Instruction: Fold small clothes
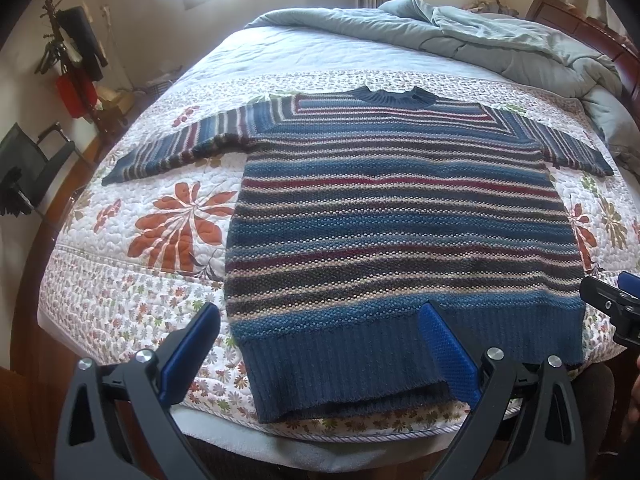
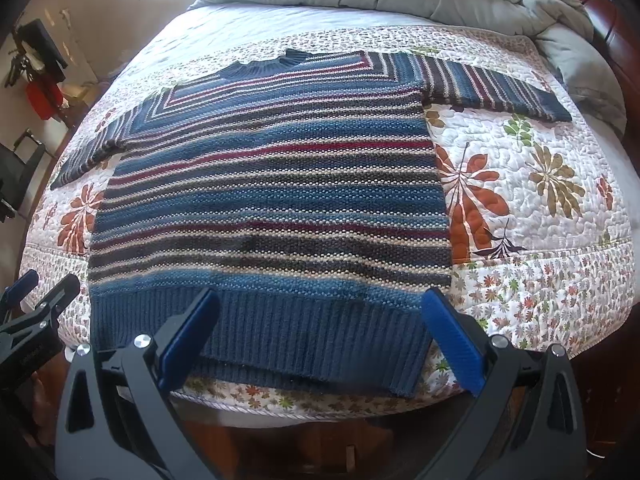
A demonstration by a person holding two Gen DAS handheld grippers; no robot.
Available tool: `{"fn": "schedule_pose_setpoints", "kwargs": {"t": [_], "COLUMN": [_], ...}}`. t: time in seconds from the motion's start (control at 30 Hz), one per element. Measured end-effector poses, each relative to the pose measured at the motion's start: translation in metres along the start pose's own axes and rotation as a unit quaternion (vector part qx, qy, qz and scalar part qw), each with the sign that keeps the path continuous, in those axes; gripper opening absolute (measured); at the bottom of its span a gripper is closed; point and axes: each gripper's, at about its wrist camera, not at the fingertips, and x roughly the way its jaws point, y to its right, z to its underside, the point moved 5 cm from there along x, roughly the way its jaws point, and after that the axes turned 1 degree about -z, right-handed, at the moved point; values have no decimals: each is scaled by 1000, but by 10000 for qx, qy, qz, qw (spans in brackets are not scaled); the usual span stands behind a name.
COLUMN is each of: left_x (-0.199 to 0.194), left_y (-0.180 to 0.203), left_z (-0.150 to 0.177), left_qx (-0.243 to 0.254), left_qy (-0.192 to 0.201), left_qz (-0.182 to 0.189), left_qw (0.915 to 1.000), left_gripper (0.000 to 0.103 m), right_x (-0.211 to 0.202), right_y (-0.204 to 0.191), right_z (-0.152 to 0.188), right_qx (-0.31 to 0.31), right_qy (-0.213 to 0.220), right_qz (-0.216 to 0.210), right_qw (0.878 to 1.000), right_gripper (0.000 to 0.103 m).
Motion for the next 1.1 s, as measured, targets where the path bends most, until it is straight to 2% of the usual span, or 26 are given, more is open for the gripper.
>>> {"fn": "schedule_pose_setpoints", "kwargs": {"t": [1.1], "left_x": [6], "left_y": [0], "left_z": [-2], "left_qx": [14], "left_qy": [-18], "left_qz": [31], "left_qw": [10000], "left_gripper": [99], "right_x": [10], "right_y": [0], "right_z": [-1], "right_qx": [-29], "right_qy": [-112], "right_qz": [26], "right_qw": [9999], "right_gripper": [100]}}
